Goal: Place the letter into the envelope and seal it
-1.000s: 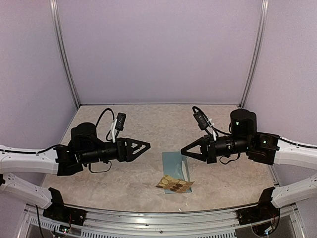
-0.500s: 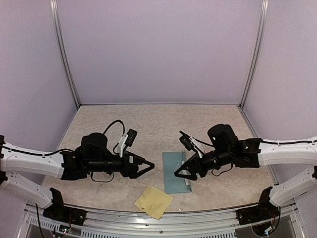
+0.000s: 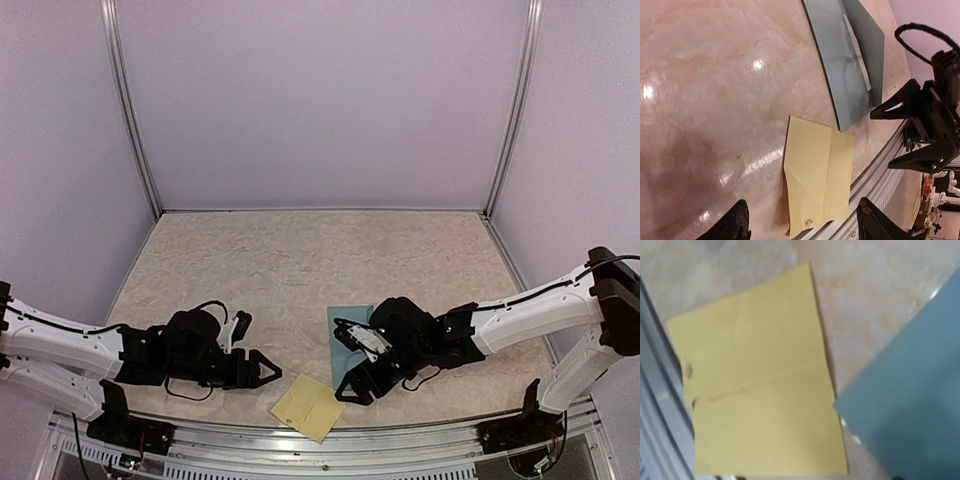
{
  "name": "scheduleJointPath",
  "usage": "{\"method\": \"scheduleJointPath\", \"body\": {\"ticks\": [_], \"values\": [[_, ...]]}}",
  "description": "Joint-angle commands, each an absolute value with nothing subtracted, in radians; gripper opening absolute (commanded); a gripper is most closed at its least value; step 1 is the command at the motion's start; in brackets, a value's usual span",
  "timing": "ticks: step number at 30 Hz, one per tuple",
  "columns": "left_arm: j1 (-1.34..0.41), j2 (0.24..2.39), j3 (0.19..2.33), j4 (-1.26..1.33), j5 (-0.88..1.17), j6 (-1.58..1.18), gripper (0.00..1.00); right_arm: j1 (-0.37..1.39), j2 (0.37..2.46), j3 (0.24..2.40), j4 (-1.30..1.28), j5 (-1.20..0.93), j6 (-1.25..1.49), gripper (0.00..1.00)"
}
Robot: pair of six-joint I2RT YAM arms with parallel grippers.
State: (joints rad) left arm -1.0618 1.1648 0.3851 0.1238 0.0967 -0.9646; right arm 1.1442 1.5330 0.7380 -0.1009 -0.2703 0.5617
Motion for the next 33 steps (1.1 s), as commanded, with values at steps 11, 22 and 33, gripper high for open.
{"method": "scheduleJointPath", "body": {"ticks": [11, 22, 33], "values": [[-1.216, 1.218, 0.299, 0.197, 0.138, -1.252, 0.51, 1.154, 1.514, 0.788, -0.083, -0.179, 0.638, 0.73], [-1.234, 1.331, 0.327, 0.288, 0.163, -1.25, 0.39, 1.154, 1.474, 0.782, -0.104, -0.135, 0.652, 0.72], [-1.233, 1.377, 0.434, 0.257, 0.096, -1.11, 0.0, 1.149, 1.388, 0.772, -0.131, -0.077, 0.654, 0.72]]}}
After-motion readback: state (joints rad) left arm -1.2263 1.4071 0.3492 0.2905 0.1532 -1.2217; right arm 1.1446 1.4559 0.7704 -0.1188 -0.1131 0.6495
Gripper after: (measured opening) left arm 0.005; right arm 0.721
